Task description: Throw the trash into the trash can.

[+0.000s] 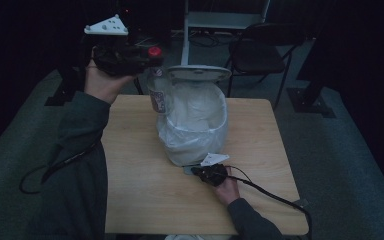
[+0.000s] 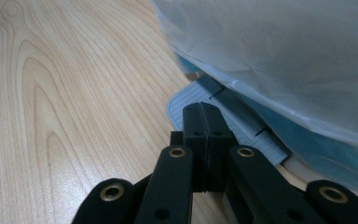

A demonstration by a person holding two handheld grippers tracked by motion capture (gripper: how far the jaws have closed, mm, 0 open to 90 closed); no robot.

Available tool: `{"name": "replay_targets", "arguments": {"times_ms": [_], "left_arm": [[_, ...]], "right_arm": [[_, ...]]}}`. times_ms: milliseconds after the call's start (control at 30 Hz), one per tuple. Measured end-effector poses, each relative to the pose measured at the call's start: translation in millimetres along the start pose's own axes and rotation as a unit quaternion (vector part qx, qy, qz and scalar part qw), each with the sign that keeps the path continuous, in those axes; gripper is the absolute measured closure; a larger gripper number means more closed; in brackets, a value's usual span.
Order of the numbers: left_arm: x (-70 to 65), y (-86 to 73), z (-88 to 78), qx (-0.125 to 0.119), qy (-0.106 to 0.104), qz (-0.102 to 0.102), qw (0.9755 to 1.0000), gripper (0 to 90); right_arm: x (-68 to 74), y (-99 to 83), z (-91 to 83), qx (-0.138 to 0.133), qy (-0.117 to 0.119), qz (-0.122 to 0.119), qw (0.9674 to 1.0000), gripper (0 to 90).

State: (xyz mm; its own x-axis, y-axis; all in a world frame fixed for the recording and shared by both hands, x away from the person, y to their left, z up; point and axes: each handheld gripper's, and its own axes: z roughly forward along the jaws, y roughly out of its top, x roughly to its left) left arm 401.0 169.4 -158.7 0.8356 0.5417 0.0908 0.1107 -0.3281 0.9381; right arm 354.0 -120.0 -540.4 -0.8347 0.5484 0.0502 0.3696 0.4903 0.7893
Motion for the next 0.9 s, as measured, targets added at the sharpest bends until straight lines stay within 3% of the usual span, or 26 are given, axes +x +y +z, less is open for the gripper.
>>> {"name": "replay_targets", "arguments": {"times_ms": [900], "left_arm": [[-27.9,14.0,39.2,0.002,-0.046,0.024,0.9986,63.2]], "right_arm": [[0.4,0.5,-0.1,0.002,-0.002,-0.002,1.0,90.0]]}}
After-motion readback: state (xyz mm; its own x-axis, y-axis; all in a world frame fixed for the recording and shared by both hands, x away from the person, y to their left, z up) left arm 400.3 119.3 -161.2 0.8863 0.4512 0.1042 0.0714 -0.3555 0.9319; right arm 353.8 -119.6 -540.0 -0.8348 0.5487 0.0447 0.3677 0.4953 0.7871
